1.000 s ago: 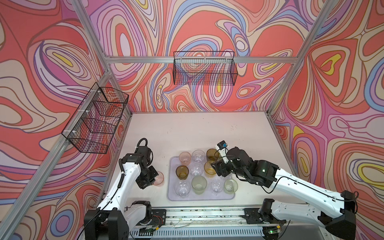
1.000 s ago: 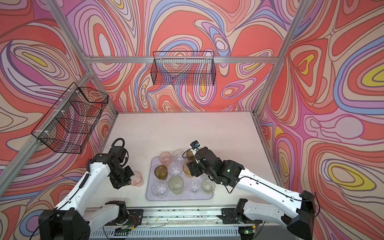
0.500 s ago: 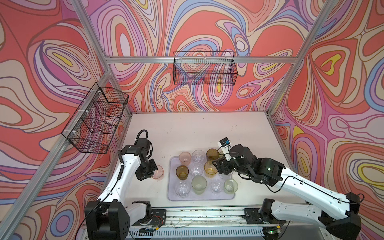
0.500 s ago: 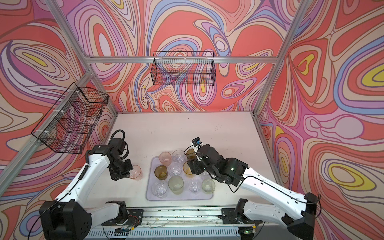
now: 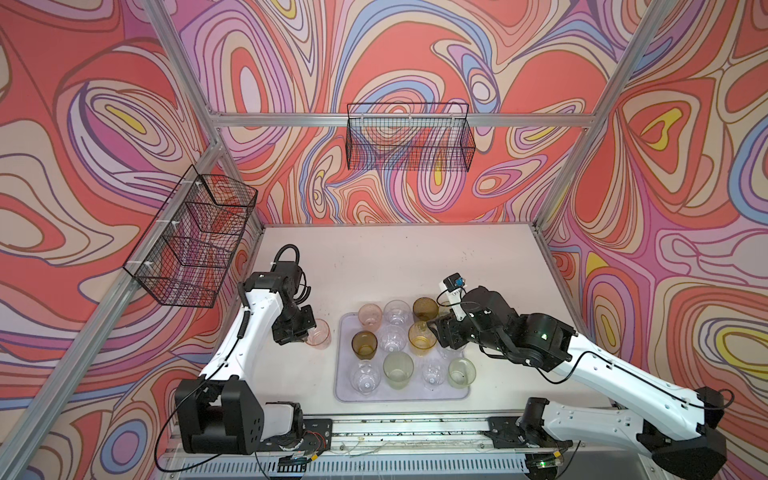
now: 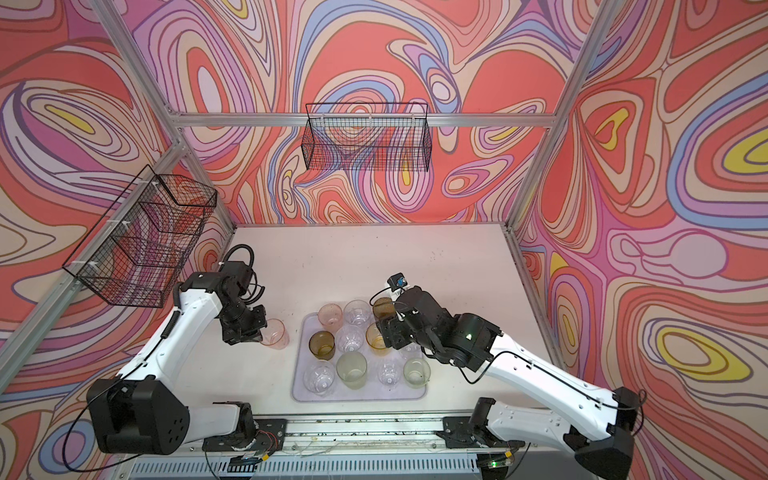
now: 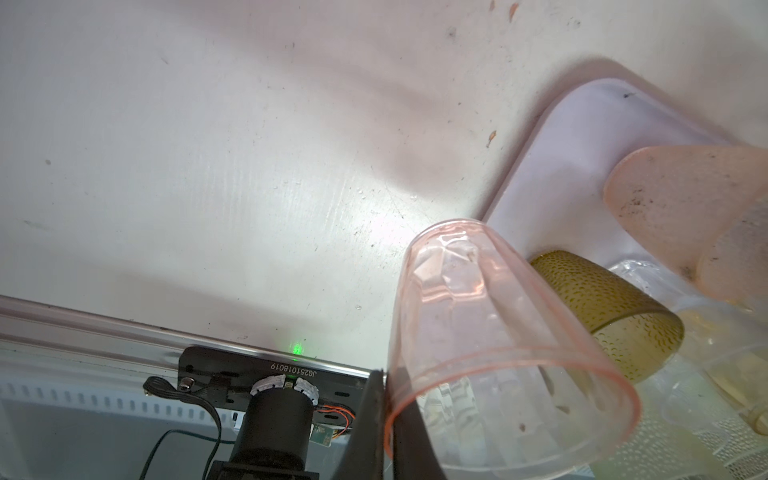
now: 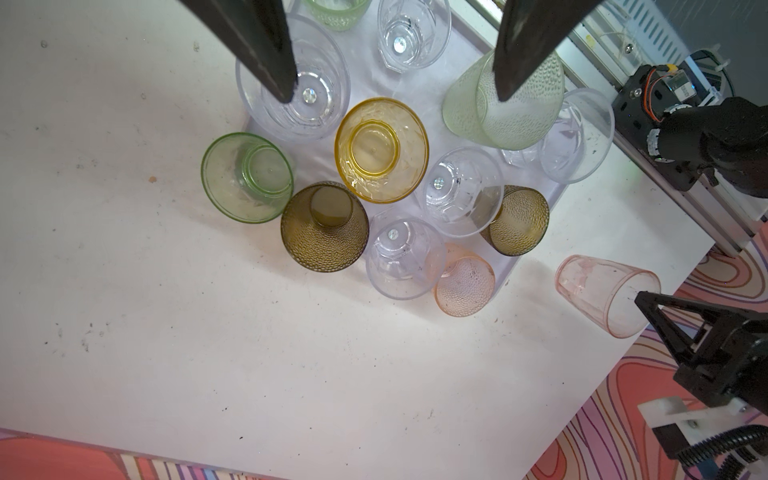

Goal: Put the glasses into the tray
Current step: 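Carry the pink cup with the left gripper to the tray's near corner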

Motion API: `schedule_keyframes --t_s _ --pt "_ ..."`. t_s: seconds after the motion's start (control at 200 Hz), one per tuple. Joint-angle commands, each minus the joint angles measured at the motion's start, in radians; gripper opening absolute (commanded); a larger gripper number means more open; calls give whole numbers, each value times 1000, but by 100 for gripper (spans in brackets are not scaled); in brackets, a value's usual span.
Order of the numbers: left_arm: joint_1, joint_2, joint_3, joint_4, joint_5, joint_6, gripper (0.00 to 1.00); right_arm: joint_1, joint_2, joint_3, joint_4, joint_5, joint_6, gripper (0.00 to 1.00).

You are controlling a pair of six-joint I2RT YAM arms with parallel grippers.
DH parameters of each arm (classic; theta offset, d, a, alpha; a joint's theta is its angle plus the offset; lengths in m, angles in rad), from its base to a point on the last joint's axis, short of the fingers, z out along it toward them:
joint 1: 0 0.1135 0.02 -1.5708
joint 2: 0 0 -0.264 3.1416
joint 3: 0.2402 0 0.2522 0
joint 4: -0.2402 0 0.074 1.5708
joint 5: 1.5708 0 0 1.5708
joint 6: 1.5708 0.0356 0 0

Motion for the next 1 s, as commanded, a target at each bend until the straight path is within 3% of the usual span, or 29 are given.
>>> schedule_keyframes --t_s 0.0,0.28,0.997 --pt "5 26 45 -56 27 52 0 -1 -11 33 -28 12 24 78" --pt "-18 79 86 -40 68 61 0 -1 -8 36 -36 16 36 77" --pt "-162 243 190 10 30 29 0 -2 -43 28 -56 23 52 77"
